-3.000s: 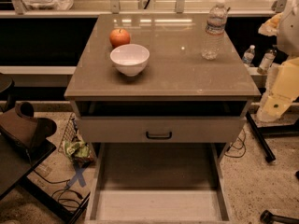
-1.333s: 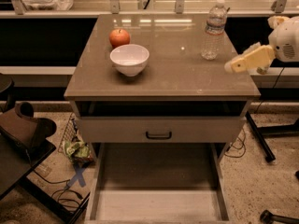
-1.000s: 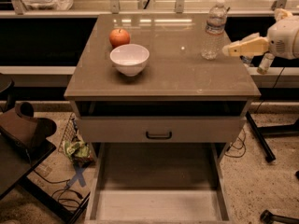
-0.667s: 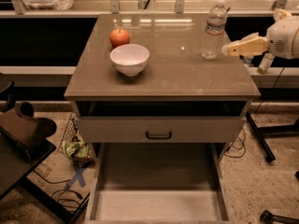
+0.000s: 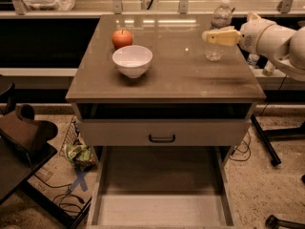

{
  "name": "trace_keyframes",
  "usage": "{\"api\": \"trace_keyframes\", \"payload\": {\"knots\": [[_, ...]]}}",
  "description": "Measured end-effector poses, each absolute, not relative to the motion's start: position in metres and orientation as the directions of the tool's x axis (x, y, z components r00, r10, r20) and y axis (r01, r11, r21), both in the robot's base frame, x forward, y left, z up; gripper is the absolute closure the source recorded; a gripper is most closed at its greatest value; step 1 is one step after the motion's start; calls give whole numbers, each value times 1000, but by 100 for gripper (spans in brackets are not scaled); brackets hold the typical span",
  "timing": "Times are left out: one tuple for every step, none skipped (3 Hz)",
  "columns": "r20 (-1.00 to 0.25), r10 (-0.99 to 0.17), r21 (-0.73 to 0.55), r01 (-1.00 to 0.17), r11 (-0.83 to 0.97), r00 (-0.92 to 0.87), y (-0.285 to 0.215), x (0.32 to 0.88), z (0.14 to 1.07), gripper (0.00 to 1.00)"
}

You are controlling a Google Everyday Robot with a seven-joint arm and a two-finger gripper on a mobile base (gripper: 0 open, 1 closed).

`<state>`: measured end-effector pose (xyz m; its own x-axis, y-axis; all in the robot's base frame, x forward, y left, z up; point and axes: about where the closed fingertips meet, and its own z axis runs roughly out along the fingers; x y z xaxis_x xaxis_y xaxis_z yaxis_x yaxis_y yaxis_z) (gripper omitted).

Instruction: Place water bottle into middle drawer

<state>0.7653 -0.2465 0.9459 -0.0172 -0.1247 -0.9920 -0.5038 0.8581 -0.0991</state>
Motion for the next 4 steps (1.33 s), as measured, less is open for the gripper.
{"api": "trace_keyframes", "payload": {"knots": [[-997,-82,-70,-511,857,-1,-237,801,936,0],[-997,-78,-69,-510,857,3,-236,803,937,17],[-997,-78,-68,-514,855,3,-233,804,937,41],[-997,-77,-67,-518,853,3,-230,805,936,64]]}}
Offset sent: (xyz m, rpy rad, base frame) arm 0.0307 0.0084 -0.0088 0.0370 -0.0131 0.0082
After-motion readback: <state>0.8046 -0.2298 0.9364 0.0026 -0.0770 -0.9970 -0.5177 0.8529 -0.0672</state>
